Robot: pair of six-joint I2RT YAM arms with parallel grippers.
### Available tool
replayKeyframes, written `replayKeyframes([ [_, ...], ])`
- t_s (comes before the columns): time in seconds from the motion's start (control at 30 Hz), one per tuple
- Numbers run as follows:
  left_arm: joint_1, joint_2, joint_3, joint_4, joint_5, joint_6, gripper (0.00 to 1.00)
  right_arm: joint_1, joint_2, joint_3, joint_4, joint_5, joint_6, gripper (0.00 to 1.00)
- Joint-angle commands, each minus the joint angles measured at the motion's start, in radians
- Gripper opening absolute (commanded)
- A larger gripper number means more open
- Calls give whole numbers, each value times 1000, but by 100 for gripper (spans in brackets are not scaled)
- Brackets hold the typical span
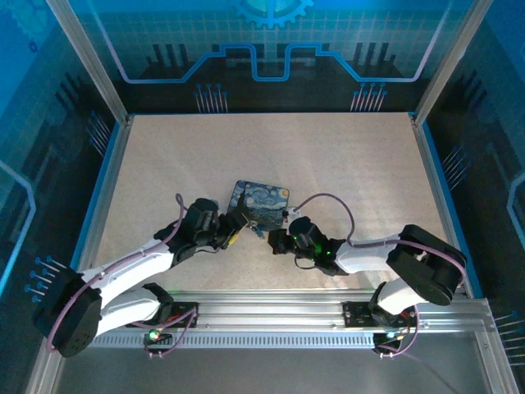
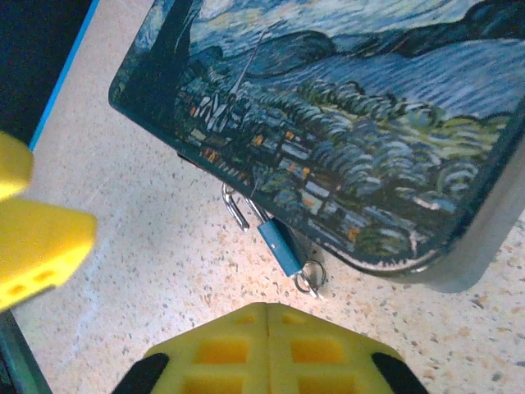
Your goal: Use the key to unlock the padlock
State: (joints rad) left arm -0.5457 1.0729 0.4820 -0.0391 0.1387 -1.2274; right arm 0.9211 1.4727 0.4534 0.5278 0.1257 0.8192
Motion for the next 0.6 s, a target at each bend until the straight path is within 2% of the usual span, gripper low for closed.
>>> replayKeyframes([
  [0.0,39,-40,2,-65,24,49,58,-10,-19,36,-88,-41,-170,16],
  [0.2,90,-98,-13,-100,48,78,62,-10,19,109,-196,-81,-318,28],
  [0.43,122,-120,-8,-133,66,109,66,-10,111,168,-193,-80,-326,32],
  [0.57,174,-111,16,-154,94,164,71,-14,133,177,-178,-57,-325,35],
])
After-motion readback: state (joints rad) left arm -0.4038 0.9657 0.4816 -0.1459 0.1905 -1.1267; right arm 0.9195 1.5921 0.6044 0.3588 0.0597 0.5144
